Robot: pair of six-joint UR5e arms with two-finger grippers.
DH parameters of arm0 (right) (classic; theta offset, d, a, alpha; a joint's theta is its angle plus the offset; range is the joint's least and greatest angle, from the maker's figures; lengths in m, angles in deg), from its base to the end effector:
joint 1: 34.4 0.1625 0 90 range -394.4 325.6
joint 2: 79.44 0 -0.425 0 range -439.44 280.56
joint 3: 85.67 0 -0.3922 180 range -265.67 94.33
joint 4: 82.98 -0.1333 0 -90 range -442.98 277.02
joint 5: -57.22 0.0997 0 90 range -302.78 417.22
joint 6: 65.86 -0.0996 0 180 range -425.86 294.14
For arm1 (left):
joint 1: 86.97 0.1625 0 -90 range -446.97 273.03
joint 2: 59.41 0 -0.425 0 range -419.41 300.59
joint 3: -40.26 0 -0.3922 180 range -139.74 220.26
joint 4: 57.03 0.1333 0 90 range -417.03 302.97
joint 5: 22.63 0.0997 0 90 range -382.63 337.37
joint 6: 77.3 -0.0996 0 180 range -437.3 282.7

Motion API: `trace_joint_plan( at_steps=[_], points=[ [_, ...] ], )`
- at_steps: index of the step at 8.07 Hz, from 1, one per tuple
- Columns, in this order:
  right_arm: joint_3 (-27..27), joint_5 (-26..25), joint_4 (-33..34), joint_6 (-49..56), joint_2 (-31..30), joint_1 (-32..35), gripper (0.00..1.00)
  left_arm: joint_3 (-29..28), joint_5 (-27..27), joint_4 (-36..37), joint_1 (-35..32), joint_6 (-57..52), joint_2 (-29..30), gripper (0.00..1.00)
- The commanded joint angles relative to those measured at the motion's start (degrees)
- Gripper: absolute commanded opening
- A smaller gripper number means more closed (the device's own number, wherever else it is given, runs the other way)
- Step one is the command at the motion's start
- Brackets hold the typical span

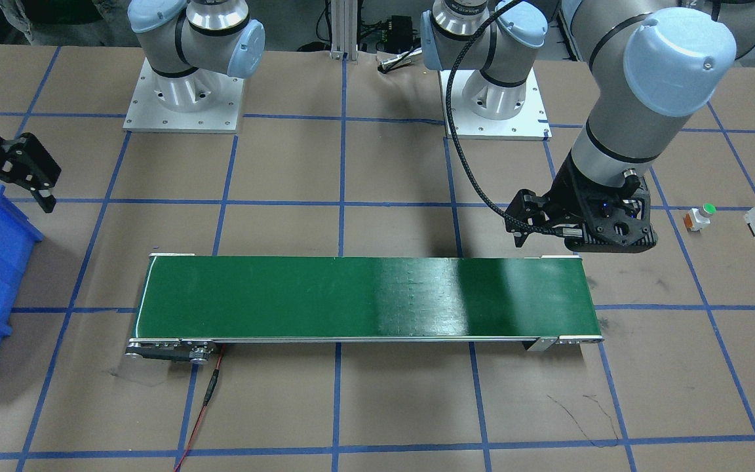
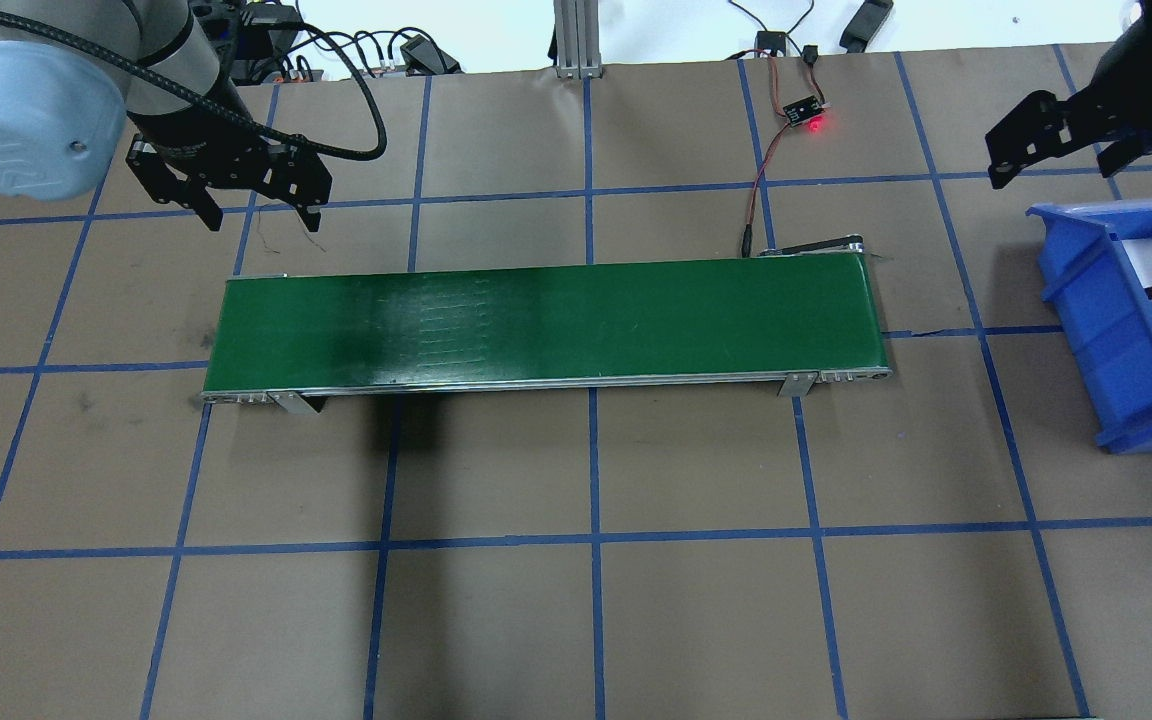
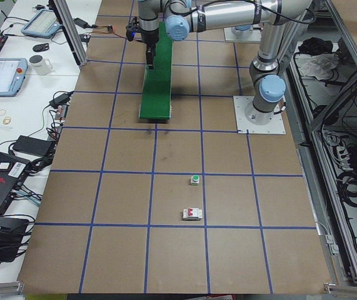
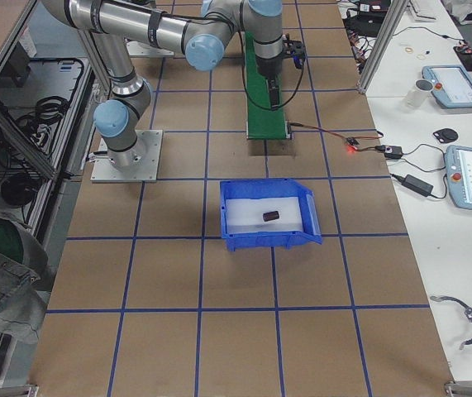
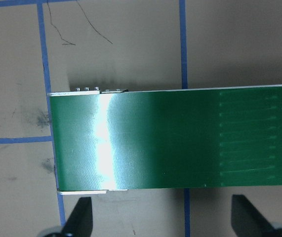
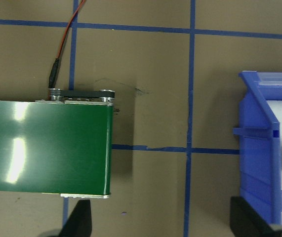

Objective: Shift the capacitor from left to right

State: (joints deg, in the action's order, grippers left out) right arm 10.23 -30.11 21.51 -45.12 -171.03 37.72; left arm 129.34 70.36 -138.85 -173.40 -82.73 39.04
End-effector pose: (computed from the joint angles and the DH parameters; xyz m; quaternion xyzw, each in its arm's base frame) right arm -0.0207 -0.5135 0.4776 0.0269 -0.9954 0.0914 0.0074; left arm -0.0935 -0.5590 0.4332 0.0161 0.9995 -0.0036 0.0265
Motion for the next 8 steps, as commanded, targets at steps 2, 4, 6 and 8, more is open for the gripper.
trace_joint_plan(
  at_steps=[2,4,6,8],
  points=[
    [0.0,0.1,-0.8,-11.6,-0.4,10.6,1.00,0.0,0.0,0.0,0.0,0.2,0.2,1.00],
    [0.0,0.1,-0.8,-13.3,-0.4,12.3,1.00,0.0,0.0,0.0,0.0,-0.3,0.2,1.00],
    [0.1,-0.7,-1.0,-18.8,-0.4,16.0,1.00,0.0,0.0,0.0,0.0,-0.4,0.2,1.00],
    [0.1,-1.8,-1.0,-19.9,-0.2,18.0,1.00,0.0,0.0,0.1,0.0,-0.5,0.2,1.00]
  ],
)
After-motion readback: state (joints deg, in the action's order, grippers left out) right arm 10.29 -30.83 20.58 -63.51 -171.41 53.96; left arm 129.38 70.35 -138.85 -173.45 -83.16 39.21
